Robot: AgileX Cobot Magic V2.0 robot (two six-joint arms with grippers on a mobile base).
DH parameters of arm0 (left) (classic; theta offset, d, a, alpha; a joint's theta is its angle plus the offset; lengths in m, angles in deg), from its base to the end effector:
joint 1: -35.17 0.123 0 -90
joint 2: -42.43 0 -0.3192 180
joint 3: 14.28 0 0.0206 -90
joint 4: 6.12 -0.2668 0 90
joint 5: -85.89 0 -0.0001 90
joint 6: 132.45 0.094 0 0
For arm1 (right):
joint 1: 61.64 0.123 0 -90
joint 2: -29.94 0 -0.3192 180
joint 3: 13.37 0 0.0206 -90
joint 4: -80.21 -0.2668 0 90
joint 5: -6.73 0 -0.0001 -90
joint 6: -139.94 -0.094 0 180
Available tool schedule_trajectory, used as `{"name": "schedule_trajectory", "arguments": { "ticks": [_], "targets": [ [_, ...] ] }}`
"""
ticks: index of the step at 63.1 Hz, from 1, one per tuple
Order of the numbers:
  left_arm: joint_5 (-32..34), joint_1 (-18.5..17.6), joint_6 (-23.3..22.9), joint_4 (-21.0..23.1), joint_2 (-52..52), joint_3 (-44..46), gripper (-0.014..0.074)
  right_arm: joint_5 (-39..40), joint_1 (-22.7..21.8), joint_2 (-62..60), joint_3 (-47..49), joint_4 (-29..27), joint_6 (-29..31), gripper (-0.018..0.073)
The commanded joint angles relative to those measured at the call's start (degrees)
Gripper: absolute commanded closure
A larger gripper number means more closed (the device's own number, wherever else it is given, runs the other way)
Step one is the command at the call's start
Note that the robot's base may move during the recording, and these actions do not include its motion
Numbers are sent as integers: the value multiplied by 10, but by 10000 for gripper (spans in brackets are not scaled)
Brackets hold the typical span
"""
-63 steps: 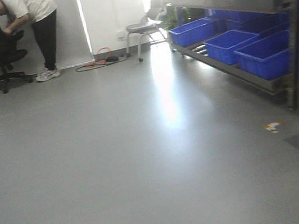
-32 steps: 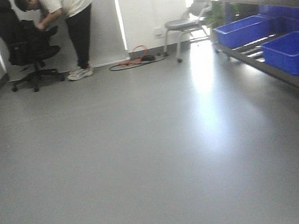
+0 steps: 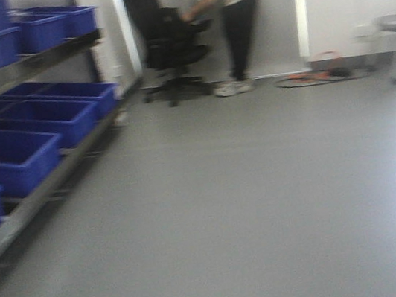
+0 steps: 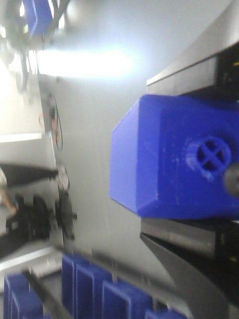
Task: Pick and sort blue part to right shelf
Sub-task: 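Drive the base up to the shelf of blue bins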
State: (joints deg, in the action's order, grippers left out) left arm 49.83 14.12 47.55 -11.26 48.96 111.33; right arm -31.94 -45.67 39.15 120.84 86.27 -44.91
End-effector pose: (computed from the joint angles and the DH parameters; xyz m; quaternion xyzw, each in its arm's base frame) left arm 0.0010 0.0049 0.2956 0.1461 0.7337 -0.0779 0.6589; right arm -0.0125 -0.0100 0.3381 -0.0780 0.7242 0.0720 0.6814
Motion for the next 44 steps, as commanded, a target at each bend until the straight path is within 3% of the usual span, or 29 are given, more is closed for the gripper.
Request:
{"name": "schedule_trajectory", "arguments": {
  "ticks": [1,44],
  "targets": [
    [53,-3,-3,0,-2,16,293,56,0,10,15,6,6,293],
    [53,-3,-3,0,-2,16,293,56,0,10,15,6,6,293]
  ]
}}
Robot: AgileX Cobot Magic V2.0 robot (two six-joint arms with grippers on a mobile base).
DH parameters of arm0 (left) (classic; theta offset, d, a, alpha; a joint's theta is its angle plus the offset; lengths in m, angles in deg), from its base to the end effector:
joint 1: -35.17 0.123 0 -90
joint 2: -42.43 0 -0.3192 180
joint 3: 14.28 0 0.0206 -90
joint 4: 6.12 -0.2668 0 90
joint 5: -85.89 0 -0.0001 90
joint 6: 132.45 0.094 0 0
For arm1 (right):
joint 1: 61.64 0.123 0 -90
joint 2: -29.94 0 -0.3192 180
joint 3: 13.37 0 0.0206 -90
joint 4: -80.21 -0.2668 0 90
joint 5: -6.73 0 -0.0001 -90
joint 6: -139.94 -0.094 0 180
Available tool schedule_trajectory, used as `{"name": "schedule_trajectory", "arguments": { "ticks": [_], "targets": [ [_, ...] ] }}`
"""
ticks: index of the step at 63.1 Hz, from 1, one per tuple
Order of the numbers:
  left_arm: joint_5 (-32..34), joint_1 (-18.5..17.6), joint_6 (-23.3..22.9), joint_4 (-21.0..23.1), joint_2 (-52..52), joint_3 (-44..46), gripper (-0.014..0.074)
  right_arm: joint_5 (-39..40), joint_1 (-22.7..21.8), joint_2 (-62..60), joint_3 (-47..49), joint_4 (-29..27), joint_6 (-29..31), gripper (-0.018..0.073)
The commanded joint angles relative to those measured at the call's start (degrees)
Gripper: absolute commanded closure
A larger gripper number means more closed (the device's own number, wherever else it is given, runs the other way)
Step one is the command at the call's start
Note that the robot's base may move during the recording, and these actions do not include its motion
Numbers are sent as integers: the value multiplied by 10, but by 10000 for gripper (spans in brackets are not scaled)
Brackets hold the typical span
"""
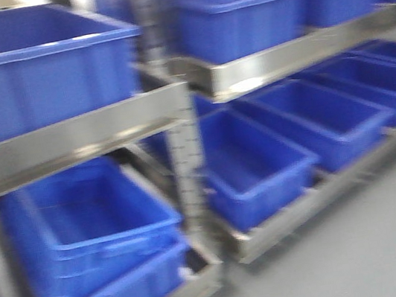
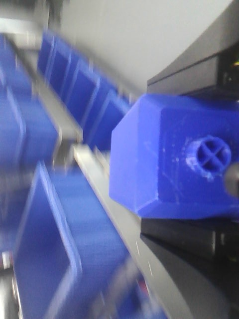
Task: Pick and sort blue part to right shelf
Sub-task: 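Drive the base up to the shelf of blue bins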
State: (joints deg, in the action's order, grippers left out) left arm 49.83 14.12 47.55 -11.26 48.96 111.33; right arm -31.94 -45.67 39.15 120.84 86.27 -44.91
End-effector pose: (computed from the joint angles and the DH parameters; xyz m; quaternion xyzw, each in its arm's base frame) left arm 0.0010 0.0049 0.2956 0.1461 0.7337 -0.0779 0.6589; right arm -0.0125 -0.0100 0.3381 -0.0780 0.7242 0.0720 0.6814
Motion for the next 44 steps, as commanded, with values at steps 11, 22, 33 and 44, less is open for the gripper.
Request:
{"name": "schedule_trajectory", "arguments": {
  "ticks": [11,22,33,44],
  "targets": [
    [53,-3,-3,0,-2,16,293,56,0,10,15,6,6,293],
    [53,-3,-3,0,-2,16,293,56,0,10,15,6,6,293],
    [53,-3,-3,0,-2,16,293,56,0,10,15,6,6,293],
    [53,-3,-3,0,-2,16,293,56,0,10,15,6,6,293]
  ]
}}
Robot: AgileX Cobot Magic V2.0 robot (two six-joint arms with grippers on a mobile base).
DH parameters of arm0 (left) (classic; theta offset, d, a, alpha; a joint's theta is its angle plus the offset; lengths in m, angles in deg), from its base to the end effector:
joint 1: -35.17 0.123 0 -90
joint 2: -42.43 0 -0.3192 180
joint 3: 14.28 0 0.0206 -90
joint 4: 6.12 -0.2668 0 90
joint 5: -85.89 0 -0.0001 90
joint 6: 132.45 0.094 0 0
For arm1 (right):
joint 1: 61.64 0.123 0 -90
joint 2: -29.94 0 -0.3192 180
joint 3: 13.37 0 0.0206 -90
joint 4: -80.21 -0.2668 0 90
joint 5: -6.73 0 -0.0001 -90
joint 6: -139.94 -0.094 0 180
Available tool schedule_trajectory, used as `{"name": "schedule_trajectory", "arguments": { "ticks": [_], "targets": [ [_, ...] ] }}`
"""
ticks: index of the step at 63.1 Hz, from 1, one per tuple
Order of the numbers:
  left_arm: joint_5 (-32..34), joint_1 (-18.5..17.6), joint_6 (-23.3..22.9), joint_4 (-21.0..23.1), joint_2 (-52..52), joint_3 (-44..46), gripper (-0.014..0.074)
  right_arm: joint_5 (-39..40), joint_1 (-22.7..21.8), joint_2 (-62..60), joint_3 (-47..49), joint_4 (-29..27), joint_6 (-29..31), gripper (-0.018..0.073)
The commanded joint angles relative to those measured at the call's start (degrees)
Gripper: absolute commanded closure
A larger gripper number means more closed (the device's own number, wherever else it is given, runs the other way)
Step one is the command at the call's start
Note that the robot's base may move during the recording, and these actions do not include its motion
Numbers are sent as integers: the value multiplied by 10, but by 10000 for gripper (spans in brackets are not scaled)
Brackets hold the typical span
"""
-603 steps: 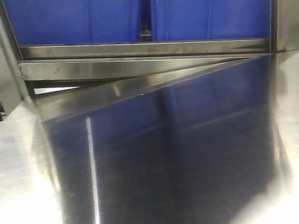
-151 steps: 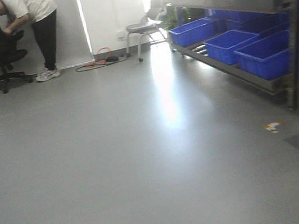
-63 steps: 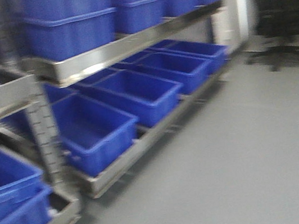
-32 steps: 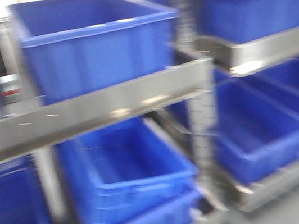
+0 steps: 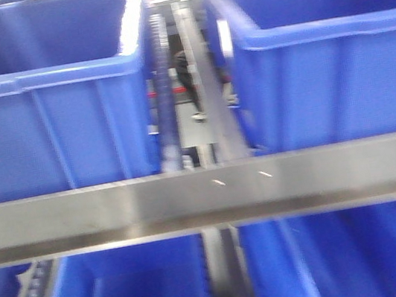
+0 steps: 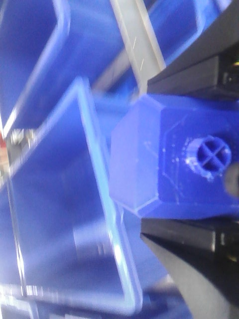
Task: Pick and sort blue part to right shelf
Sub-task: 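Drive the base up to the shelf of blue bins, then lower the left gripper's blue part into a bin and open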
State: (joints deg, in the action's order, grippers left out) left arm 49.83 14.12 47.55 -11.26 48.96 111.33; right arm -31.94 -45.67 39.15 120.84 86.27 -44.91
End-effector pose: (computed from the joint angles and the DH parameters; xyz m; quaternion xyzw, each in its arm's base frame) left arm 0.0010 0.0049 0.2956 0.1461 0.7337 -0.0779 0.6589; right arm -0.0125 -0.0100 0.3381 -0.0780 0.7242 0.0720 0.6814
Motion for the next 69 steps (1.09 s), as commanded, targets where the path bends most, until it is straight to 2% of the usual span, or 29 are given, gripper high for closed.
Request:
{"name": "schedule_trajectory", "arguments": {
  "ticks": [1,69],
  "targets": [
    [53,-3,-3,0,-2,16,293,56,0,10,15,6,6,293],
    [53,-3,-3,0,-2,16,293,56,0,10,15,6,6,293]
  ]
}}
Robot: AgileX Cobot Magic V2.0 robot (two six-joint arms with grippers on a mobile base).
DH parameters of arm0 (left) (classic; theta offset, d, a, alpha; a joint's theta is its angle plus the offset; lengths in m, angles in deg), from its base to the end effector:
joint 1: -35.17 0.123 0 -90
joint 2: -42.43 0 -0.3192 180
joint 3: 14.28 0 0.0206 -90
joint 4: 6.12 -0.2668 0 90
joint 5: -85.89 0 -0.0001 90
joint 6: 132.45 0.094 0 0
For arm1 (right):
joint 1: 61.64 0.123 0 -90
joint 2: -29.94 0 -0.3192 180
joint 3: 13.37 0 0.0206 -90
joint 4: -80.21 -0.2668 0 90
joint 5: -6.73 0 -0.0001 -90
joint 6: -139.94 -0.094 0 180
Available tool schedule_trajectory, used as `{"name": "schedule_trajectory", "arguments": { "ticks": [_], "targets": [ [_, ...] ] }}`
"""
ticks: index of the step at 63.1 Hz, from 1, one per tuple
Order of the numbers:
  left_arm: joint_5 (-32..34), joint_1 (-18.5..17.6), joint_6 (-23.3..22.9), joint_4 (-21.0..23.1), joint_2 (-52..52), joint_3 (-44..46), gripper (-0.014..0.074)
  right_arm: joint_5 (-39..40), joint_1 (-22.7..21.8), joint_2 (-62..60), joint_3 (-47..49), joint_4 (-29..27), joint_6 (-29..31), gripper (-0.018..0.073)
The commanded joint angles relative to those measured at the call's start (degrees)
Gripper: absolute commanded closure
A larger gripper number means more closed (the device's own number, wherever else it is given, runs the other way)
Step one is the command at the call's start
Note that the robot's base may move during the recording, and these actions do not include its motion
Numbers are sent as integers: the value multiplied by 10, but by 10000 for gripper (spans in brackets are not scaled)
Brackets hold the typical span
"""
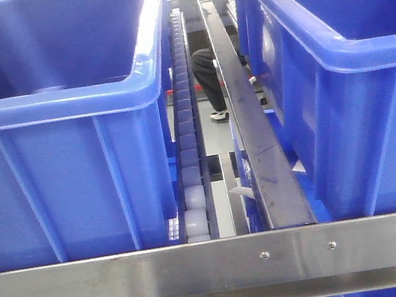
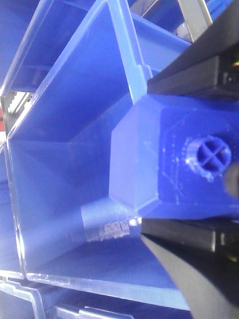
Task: Pick and sort blue part to right shelf
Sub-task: 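Lower the left gripper's blue part into a bin and open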
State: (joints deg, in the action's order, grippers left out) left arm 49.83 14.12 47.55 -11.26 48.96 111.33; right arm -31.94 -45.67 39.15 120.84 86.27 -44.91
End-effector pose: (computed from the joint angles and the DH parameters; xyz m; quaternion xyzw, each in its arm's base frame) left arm 0.0010 0.0049 0.2956 0.1461 0.7337 -0.0779 0.6589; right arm -0.0125 -0.0100 0.3381 -0.0780 0.7242 0.0720 0.6814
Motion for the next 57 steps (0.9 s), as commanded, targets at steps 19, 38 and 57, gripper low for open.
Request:
{"name": "schedule_trajectory", "arguments": {
  "ticks": [19,38,57],
  "targets": [
    [53,-3,-3,0,-2,16,293,56,0,10,15,6,6,293],
    [94,-3,-3,4,5,23,293,56,0,10,15,6,6,293],
    [66,-3,-3,9,236,188,293,56,0,10,15,6,6,293]
  ]
}}
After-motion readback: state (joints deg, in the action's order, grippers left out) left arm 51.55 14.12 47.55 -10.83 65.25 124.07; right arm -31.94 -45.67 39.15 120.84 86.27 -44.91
